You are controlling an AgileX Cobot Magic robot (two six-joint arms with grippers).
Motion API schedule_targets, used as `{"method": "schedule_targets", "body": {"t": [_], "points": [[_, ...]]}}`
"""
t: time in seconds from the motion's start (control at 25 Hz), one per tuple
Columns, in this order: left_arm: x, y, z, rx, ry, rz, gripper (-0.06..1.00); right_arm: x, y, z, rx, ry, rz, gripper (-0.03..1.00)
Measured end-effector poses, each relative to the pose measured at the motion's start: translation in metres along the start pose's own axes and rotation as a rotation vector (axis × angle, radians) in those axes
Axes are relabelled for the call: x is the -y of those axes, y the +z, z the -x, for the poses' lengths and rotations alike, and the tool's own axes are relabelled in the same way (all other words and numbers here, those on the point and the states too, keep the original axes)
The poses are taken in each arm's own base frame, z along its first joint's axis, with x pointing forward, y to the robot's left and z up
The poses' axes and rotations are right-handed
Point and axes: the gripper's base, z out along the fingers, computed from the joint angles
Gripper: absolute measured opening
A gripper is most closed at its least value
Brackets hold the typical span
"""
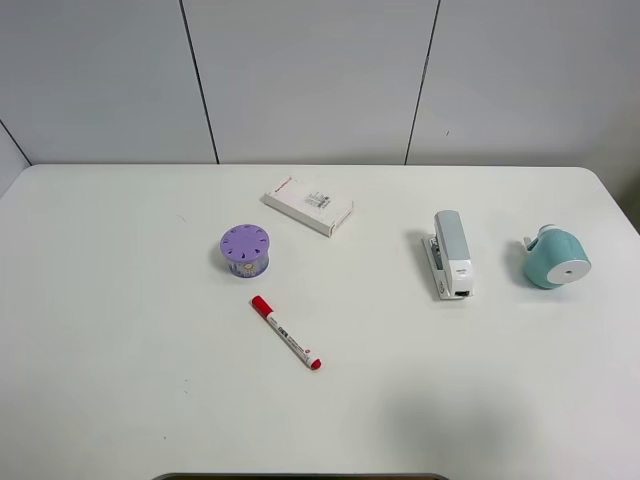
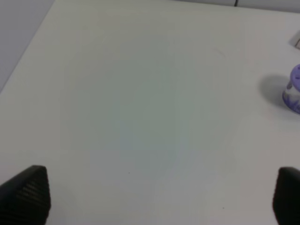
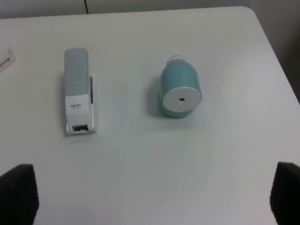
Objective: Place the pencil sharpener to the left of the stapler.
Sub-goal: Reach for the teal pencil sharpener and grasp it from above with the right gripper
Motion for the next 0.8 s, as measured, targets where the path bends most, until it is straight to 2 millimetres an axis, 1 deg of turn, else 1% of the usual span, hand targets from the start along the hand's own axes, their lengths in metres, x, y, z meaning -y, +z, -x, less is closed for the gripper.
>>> {"method": "schedule_targets", "body": {"t": [0.12,0.36,0.6,0.72,0.8], "points": [[0.0,0.0,0.0,0.0,0.0,0.0,0.95,0.001,0.007,0.01,-0.052,-0.009,-0.015,0.99],[0.0,0.0,0.0,0.0,0.0,0.0,0.95,0.002,0.028,0.03,-0.186,-0.008,-0.038,0.99],[0.0,0.0,0.0,0.0,0.0,0.0,0.95,0.005,0.051,0.061,-0.283,-0.012,-0.083,0.99],[0.0,0.0,0.0,0.0,0.0,0.0,0.95,0.008,0.064,0.077,-0.325,-0.021,-0.113,0.99],[0.0,0.0,0.0,0.0,0.0,0.0,0.95,0.008,0.074,0.085,-0.357,-0.021,-0.123,0.99]]}}
